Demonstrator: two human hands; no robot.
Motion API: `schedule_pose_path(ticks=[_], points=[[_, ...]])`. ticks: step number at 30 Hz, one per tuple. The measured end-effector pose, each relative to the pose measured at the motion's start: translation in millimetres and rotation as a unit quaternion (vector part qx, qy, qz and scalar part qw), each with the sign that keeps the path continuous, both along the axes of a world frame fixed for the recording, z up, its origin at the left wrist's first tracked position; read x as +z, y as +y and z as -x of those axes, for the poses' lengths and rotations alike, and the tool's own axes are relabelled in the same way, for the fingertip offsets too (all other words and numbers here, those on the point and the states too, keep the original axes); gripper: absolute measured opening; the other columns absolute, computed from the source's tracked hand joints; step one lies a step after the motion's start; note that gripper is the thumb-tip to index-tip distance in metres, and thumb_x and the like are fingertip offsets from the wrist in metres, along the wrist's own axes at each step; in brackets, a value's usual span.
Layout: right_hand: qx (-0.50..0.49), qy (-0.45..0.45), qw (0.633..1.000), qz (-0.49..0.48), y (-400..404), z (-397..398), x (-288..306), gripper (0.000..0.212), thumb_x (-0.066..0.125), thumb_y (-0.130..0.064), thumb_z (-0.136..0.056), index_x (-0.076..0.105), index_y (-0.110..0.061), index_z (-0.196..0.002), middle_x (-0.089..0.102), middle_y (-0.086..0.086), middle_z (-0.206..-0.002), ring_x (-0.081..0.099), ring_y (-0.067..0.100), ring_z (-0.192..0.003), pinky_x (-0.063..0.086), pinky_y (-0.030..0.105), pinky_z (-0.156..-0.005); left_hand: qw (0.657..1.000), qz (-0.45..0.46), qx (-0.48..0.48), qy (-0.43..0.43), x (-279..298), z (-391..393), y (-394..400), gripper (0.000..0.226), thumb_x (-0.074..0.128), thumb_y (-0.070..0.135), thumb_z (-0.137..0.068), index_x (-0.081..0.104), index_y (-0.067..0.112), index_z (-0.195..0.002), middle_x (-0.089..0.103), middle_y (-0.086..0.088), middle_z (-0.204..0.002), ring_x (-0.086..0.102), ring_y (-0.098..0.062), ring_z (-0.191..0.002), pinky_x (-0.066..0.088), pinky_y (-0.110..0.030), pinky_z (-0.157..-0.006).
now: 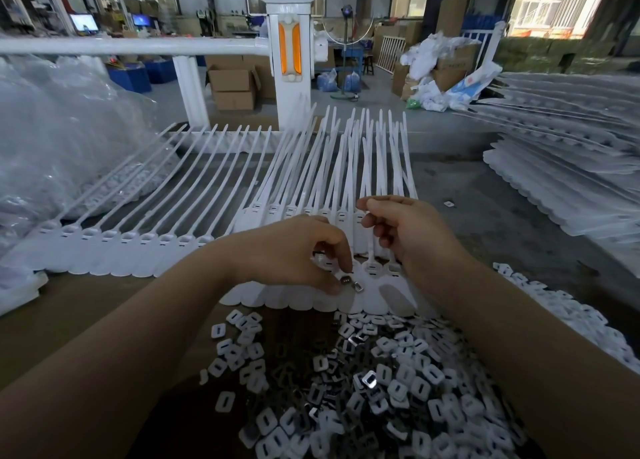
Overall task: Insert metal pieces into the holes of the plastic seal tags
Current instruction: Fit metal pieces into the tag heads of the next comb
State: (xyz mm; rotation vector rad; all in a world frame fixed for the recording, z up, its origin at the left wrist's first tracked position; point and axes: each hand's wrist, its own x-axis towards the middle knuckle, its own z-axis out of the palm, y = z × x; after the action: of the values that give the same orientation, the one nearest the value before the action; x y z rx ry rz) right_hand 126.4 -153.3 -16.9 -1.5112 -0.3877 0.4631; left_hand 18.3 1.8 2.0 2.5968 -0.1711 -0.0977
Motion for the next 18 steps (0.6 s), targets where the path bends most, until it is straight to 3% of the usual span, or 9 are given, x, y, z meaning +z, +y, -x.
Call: schedule_pose_path(ticks=[8,13,18], points=[[-0.005,-0.008,1.0,0.011,0,1,0,0.016,0.059,-0.015,-0.093,0.075,-0.015,-0.089,0.067,-0.005,-0.069,0.051,0.007,-0.064,0.041,0.019,-0.055,0.998,-0.007,-0.028,-0.049,-4,-2,-16,0.011,0.078,0.03,-0.08,0.074,0.032,-0.09,0.062,0.017,-0.089,0.055,0.001,-0.092,0.045,-0.019,-0.082],[-0.003,-0.016,1.0,0.014,0,2,2,0.016,0.06,-0.015,-0.093,0.075,-0.017,-0.088,0.068,-0.006,-0.068,0.051,0.006,-0.061,0.041,0.019,-0.053,0.994,-0.083,-0.046,-0.058,-3,-2,-20,0.006,0.072,0.035,-0.085,0.068,0.034,-0.089,0.059,0.02,-0.085,0.053,0.001,-0.087,0.045,-0.016,-0.078],[0.008,-0.048,0.999,0.019,-3,4,4,0.016,0.061,-0.015,-0.093,0.075,-0.018,-0.086,0.067,-0.006,-0.067,0.052,0.005,-0.058,0.042,0.017,-0.05,0.999,-0.002,0.004,-0.045,-2,-1,-21,0.004,0.07,0.028,-0.086,0.067,0.027,-0.085,0.066,0.014,-0.08,0.06,0.003,-0.076,0.048,-0.011,-0.067]])
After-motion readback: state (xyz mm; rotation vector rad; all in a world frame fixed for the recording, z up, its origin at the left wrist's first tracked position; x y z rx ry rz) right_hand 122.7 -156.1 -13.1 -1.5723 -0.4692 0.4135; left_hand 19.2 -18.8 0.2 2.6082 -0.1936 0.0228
